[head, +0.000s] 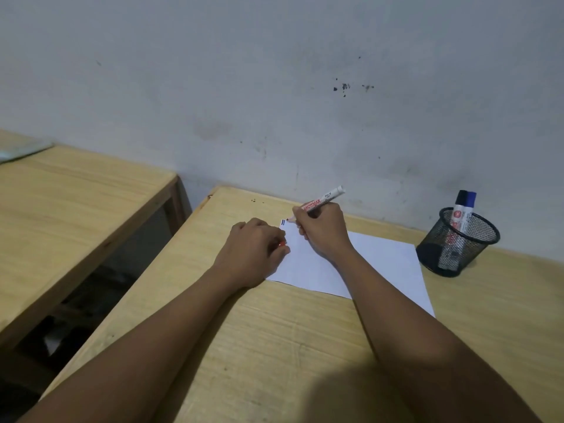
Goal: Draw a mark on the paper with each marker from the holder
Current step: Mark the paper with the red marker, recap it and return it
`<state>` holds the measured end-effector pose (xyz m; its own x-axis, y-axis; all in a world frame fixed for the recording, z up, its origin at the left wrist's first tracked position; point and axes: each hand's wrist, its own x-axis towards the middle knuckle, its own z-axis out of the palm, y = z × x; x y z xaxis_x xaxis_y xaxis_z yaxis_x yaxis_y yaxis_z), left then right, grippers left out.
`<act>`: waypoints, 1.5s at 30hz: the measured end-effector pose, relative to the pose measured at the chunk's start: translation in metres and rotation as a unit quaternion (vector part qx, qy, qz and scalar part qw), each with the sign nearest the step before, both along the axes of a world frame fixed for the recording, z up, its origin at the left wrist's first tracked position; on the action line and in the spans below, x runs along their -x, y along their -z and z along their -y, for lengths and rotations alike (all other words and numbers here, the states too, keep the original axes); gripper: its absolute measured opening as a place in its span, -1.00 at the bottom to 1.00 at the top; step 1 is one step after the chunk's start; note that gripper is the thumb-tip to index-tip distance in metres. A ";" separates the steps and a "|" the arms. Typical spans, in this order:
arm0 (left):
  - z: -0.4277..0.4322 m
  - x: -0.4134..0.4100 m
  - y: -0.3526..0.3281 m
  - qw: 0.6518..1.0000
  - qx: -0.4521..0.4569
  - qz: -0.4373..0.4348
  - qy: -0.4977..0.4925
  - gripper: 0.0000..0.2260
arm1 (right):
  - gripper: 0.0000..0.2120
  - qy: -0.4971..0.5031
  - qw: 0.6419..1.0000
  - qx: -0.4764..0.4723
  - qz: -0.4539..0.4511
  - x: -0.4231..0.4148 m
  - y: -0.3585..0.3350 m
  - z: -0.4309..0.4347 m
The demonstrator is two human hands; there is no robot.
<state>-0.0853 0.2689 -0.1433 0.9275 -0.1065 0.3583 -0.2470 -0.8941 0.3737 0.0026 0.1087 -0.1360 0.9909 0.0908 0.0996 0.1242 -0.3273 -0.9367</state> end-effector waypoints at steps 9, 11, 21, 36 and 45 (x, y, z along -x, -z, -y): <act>0.003 0.004 -0.001 0.999 0.008 0.008 -0.041 -0.73 | -0.73 -0.002 1.000 0.011 -0.001 -0.003 0.004 -0.002; 0.003 0.004 -0.002 0.999 0.010 0.000 -0.041 -0.72 | -0.73 0.000 1.000 0.026 0.004 -0.003 0.003 -0.002; 0.002 0.003 -0.001 0.999 0.014 -0.009 -0.038 -0.70 | -0.72 -0.007 0.999 0.050 0.010 -0.002 0.000 -0.001; 0.003 0.004 -0.005 0.999 0.000 -0.021 -0.035 -0.67 | -0.81 -0.028 0.996 -0.070 -0.042 0.002 -0.011 0.003; 0.013 0.016 -0.029 0.999 -0.019 -0.013 -0.033 -0.75 | -0.88 -0.028 0.989 -0.143 0.006 0.041 -0.084 0.048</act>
<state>-0.1016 0.2560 -0.1146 0.9417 -0.0569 0.3315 -0.1772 -0.9216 0.3454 -0.0386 0.0608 -0.0518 0.9836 0.1120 0.1416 0.1470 -0.0414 -0.9883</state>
